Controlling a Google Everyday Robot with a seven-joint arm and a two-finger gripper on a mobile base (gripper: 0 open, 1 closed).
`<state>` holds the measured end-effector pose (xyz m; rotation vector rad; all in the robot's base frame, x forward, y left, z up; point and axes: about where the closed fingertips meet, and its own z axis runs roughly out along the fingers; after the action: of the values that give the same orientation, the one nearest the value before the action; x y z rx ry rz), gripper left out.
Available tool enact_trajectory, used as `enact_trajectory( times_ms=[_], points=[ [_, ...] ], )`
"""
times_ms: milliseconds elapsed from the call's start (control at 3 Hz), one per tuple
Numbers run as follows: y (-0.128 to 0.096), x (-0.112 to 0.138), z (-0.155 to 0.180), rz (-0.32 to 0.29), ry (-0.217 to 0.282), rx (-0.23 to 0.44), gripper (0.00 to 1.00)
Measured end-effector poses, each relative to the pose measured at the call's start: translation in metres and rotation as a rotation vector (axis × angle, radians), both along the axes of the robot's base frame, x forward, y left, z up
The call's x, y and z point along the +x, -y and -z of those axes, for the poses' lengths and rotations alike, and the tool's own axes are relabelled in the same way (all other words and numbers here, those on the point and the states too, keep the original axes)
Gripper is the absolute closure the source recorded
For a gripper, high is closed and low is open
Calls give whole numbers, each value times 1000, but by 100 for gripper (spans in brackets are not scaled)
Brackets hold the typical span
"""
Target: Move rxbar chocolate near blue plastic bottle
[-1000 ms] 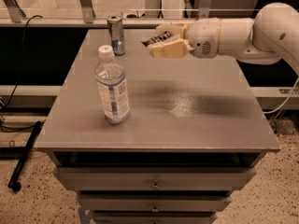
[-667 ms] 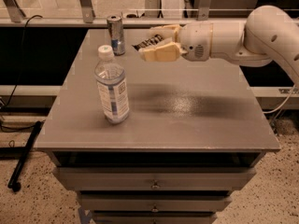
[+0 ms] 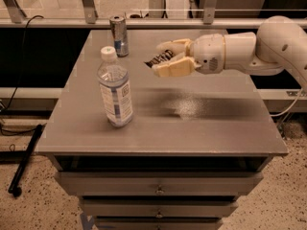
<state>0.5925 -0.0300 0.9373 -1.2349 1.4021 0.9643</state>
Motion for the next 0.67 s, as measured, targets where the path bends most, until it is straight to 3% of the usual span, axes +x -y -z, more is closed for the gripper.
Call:
enact_trajectory(
  times_ms=[333,667],
  points=[
    [11,-14,9,-30,-3,-20,100],
    [2,-44,21,-123,4,-25,100]
  ],
)
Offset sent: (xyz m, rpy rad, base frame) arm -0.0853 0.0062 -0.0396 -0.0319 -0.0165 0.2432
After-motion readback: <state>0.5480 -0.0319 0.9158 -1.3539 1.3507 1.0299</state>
